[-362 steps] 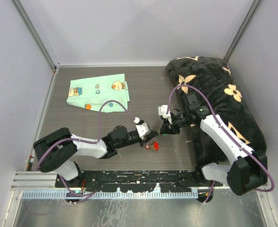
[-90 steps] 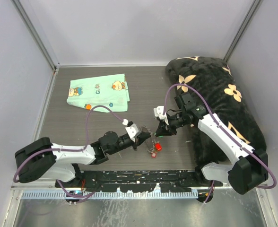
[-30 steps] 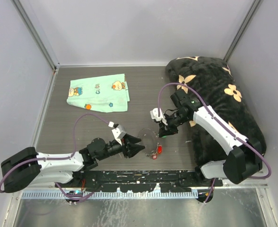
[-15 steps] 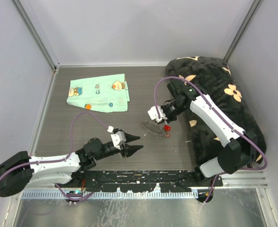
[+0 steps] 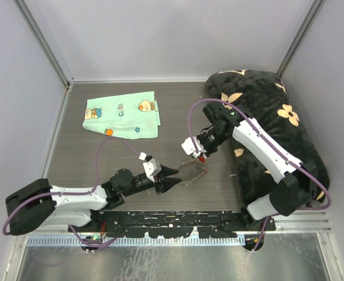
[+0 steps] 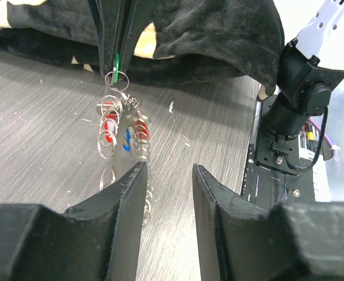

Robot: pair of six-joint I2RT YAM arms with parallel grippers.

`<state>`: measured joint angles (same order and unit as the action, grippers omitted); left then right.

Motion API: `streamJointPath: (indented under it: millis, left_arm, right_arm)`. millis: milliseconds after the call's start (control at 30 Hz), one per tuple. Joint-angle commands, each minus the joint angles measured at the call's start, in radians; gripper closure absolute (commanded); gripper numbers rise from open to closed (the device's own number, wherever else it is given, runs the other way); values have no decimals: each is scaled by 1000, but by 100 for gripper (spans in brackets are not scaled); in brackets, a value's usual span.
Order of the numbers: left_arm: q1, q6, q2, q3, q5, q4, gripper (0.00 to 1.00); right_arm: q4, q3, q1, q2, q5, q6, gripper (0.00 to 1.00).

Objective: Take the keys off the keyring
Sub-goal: Remove the key from the keyring.

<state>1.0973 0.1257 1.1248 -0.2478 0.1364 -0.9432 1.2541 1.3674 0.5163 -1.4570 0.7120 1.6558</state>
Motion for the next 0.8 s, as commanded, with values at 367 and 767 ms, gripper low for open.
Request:
streamJointPath:
  millis: [367, 767]
  left_arm:
    - [-4, 28, 120, -128, -48, -81, 67]
    - [-3, 47, 15, -181, -91, 114, 69]
  right_arm:
    - [36, 16, 4, 71, 61, 38, 99]
    - [-34, -26, 5, 90, 58, -96, 99]
